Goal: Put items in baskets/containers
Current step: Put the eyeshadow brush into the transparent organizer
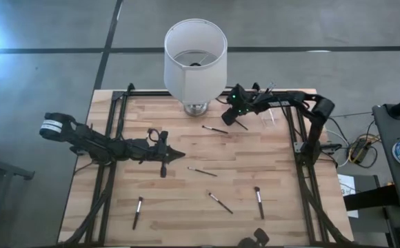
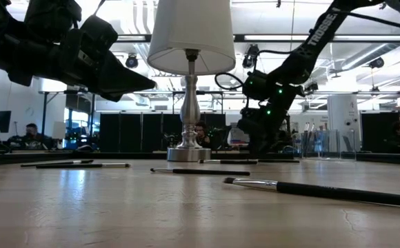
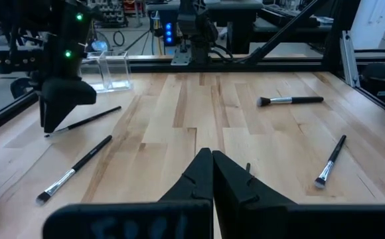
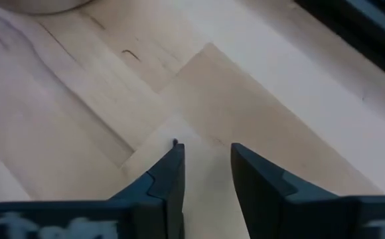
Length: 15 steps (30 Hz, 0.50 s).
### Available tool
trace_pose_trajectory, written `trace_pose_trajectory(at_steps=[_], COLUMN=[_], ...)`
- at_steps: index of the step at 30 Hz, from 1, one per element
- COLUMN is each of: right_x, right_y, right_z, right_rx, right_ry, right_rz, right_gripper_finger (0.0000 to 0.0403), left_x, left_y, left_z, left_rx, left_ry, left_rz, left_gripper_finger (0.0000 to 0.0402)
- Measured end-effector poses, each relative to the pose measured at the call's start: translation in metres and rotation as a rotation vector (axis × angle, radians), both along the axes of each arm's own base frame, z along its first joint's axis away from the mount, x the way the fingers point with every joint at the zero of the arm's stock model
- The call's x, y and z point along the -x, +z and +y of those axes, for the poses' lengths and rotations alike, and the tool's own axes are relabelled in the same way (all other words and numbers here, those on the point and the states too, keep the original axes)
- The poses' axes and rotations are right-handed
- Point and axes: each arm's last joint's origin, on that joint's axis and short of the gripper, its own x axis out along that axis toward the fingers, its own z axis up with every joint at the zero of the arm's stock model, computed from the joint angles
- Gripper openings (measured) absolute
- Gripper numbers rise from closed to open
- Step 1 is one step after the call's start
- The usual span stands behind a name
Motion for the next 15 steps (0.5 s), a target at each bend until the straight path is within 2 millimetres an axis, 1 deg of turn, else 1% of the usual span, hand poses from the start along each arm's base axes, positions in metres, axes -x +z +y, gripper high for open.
trace_pose_trajectory(at_steps=[6, 12, 15], right_x=[0.001, -0.002, -0.002], right_y=[-0.001, 0.01, 0.012], right_z=[0.002, 0.007, 0.008], right_rx=[-0.021, -0.028, -0.028], right_ry=[-0.005, 0.025, 0.031], right_rz=[0.007, -0.042, -0.05], right_gripper_finger=[0.0102, 0.0098, 0.0098], left_x=[0.0, 0.0, 0.0], left_y=[0.0, 0.0, 0.0], left_z=[0.0, 0.0, 0.0], left_rx=[0.001, 0.001, 0.001], left_ry=[-0.008, -0.008, -0.008], left_rz=[0.0, 0.001, 0.001], left_gripper_finger=[0.0, 0.0, 0.0])
